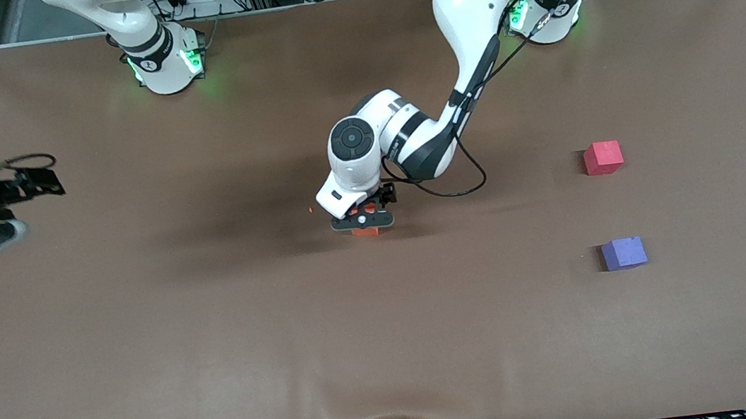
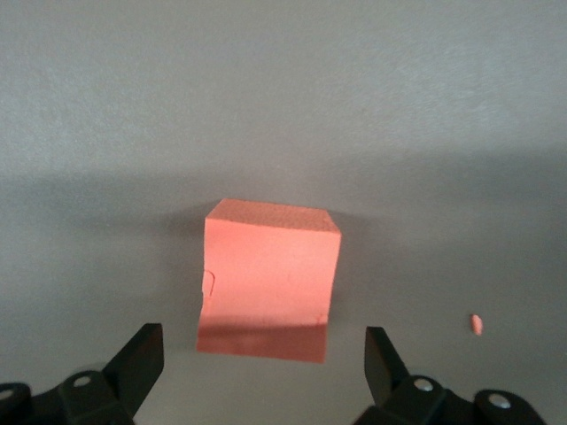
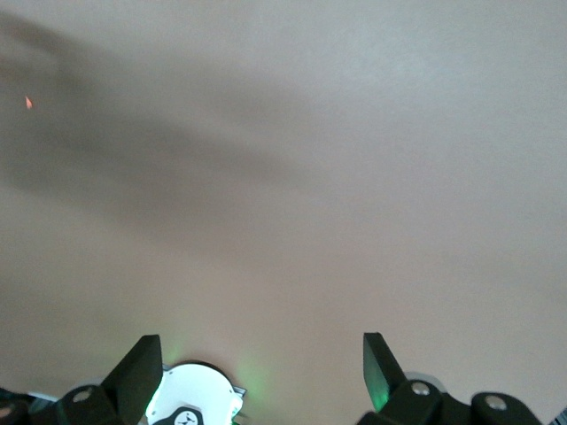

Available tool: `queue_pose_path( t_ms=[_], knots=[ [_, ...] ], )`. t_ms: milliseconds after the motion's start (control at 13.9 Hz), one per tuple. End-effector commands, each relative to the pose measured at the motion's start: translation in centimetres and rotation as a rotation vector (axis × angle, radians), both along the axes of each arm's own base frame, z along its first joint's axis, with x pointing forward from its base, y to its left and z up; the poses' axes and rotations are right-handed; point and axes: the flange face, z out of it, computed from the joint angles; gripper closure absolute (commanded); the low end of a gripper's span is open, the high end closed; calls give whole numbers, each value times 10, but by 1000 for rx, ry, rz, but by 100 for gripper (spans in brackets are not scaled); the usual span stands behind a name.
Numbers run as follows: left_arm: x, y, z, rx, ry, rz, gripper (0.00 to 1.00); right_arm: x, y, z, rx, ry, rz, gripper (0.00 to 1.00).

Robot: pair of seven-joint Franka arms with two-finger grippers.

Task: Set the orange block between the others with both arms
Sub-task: 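Grasp the orange cube with the left gripper while the right gripper withdraws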

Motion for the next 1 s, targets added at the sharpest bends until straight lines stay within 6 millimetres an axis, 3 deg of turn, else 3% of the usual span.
queue_pose_path(
  t_ms=[0,215,358,430,574,717,860,932],
  knots=[
    [1,-8,-8,-8,-21,20,0,2,1,43,-34,-60,-49,0],
    [3,-10,-22,-31,-39,28,0,3,-1,62,-17,-108,-65,0],
    [6,-7,-26,-29,-43,29,0,0,-18,72,-37,-131,-175,0],
    [7,-6,-28,-26,-42,29,5,1,-21,73,-47,-141,-228,0],
    [4,-6,-31,-20,-39,30,26,7,-19,81,-50,-202,-264,0],
    [4,-6,-30,-20,-39,26,60,8,-18,85,-49,-213,-255,0],
    [12,0,-24,-24,-49,29,85,9,11,104,-40,-260,-202,0],
    [18,3,-9,-32,-60,38,92,8,24,108,-46,-266,-179,0]
  ],
)
